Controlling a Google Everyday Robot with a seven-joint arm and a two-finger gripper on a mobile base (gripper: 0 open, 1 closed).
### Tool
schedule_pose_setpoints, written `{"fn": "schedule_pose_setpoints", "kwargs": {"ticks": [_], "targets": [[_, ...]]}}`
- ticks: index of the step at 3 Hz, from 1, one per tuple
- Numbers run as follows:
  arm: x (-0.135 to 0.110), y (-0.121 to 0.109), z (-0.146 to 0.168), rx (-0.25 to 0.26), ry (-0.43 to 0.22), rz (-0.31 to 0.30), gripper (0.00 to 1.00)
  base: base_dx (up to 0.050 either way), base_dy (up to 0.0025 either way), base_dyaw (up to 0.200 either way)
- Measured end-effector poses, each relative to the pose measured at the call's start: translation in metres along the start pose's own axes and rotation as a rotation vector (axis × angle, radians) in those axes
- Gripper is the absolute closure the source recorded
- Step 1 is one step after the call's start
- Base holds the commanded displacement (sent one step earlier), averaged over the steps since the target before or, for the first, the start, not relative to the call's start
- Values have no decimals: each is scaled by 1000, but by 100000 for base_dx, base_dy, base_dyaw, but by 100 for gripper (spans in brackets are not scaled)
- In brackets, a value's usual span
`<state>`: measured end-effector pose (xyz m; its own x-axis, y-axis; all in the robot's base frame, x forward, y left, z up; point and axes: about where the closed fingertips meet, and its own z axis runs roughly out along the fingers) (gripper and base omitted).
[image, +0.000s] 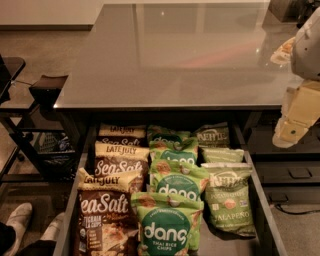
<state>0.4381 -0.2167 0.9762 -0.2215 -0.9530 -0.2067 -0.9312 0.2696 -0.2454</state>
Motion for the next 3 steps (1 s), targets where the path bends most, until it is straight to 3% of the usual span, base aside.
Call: {"fn": "schedule_pose_setpoints", "kwargs": {"ticks": [1, 2, 3], "targets": [[0, 0, 0, 1, 0, 0, 0, -5000, 0, -1], [0, 0, 0, 1, 0, 0, 0, 0, 0, 0], [10, -1, 24, 22, -11, 28, 0, 0, 0, 0]]}}
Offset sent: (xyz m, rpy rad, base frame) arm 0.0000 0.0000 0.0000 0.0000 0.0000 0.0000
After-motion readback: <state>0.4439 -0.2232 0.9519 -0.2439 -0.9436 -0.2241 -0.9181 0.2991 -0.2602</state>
